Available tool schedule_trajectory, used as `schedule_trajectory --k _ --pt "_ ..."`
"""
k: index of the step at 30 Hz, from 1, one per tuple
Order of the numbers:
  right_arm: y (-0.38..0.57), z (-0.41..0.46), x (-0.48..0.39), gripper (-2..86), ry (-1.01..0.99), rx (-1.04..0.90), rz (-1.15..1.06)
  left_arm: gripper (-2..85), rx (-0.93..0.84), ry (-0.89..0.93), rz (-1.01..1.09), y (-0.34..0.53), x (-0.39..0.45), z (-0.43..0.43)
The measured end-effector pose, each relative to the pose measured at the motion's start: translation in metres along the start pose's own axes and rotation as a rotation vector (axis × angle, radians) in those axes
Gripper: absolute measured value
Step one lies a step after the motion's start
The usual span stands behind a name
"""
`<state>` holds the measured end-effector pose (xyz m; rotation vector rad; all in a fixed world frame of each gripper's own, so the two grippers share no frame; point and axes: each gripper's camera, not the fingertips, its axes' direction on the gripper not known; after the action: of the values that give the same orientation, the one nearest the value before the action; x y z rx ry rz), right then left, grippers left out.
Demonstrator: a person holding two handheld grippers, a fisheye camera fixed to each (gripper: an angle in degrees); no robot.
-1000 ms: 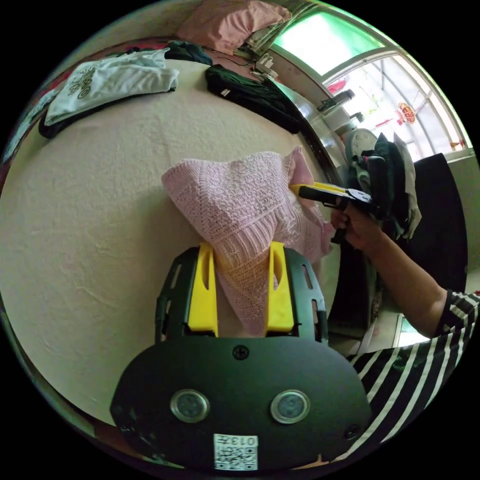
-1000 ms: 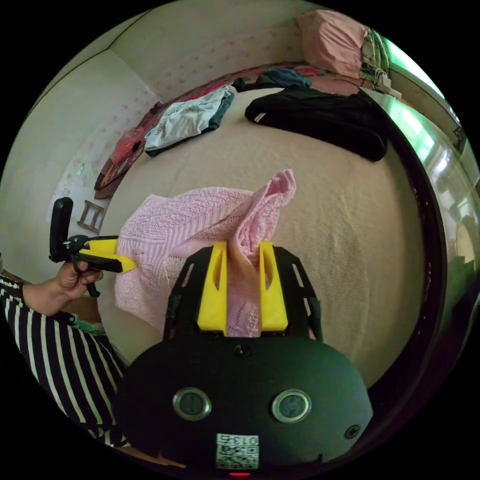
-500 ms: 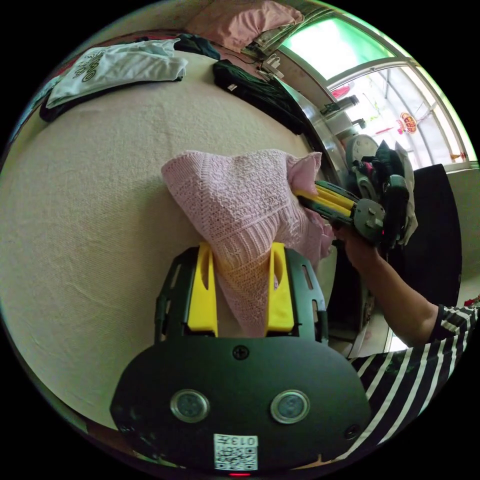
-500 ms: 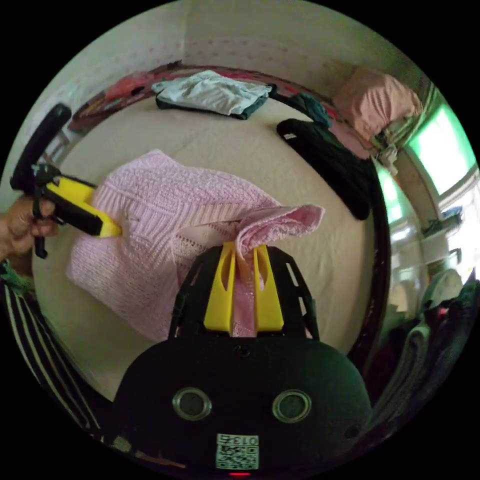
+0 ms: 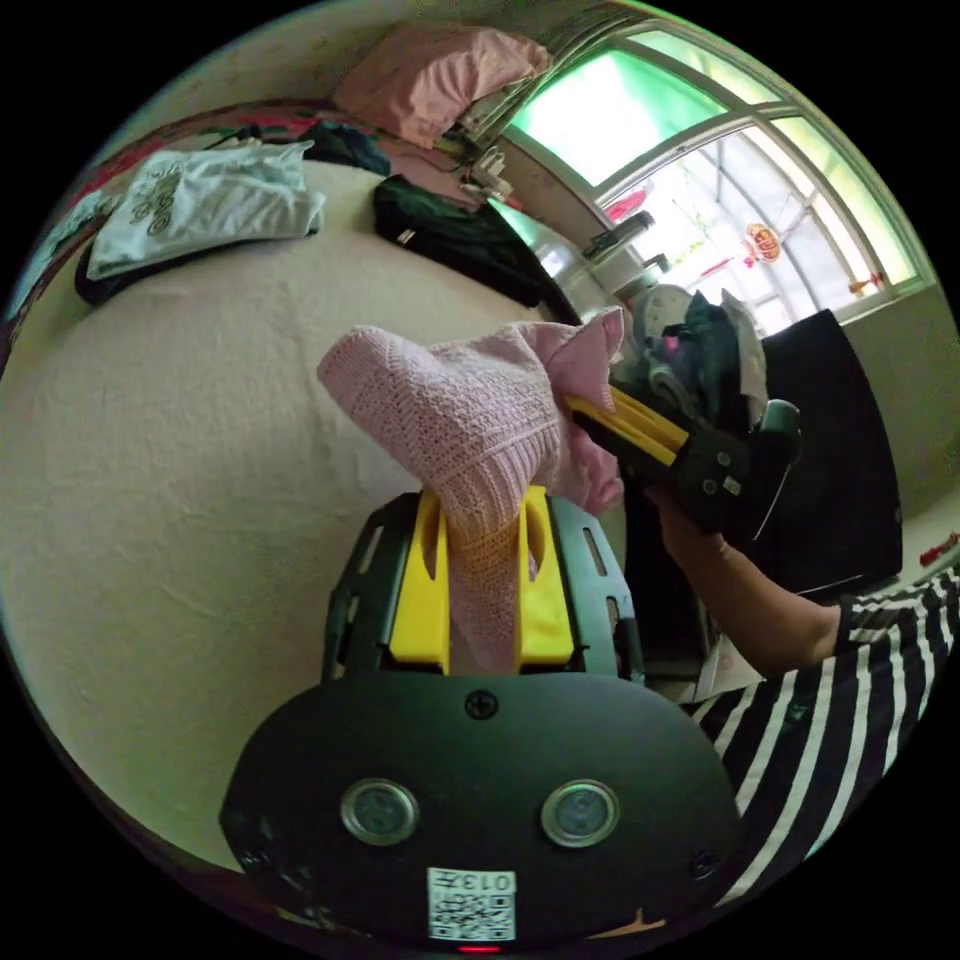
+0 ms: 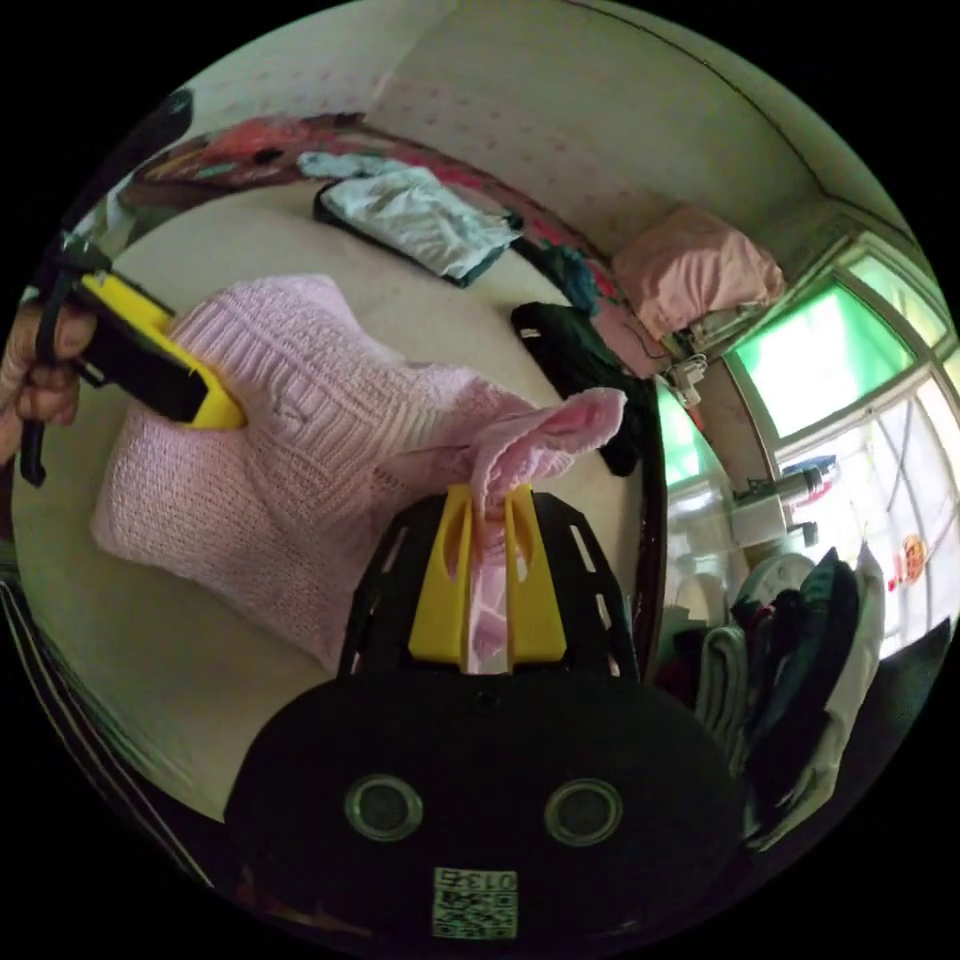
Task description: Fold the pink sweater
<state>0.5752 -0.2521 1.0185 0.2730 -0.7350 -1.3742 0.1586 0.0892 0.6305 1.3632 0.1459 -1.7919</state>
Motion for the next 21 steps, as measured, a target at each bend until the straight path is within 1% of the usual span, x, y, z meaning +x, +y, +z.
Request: schedule_trajectory --k 2,6,9,11,14,15,17,21 --pt "0.014 -0.022 0.009 1.0 0.002 0.04 0.066 10.6 0.046 0.043 0.043 0.005 0.023 -0.012" --pt "0.053 -0.077 0.022 1.0 0.031 0.119 0.17 10.5 0.089 0.072 0.158 0.008 0.065 -0.029" --pt "0.082 -0.115 0.033 1.0 0.074 0.149 0.253 10.3 0.102 0.14 0.275 0.006 0.108 -0.04" --pt "0.101 -0.141 0.044 1.0 0.1 0.171 0.322 10.3 0.109 0.183 0.401 0.002 0.15 -0.047" --pt "0.134 -0.191 0.063 1.0 0.214 0.196 0.389 10.2 0.112 0.284 0.554 -0.007 0.207 -0.051" --pt "0.149 -0.214 0.072 1.0 0.279 0.203 0.405 10.2 0.111 0.307 0.585 -0.009 0.219 -0.051" --pt "0.171 -0.248 0.088 1.1 0.353 0.214 0.436 10.2 0.115 0.398 0.694 -0.02 0.27 -0.048" --pt "0.216 -0.315 0.142 1.7 0.512 0.18 0.453 10.4 0.11 0.51 0.815 -0.046 0.352 -0.034"
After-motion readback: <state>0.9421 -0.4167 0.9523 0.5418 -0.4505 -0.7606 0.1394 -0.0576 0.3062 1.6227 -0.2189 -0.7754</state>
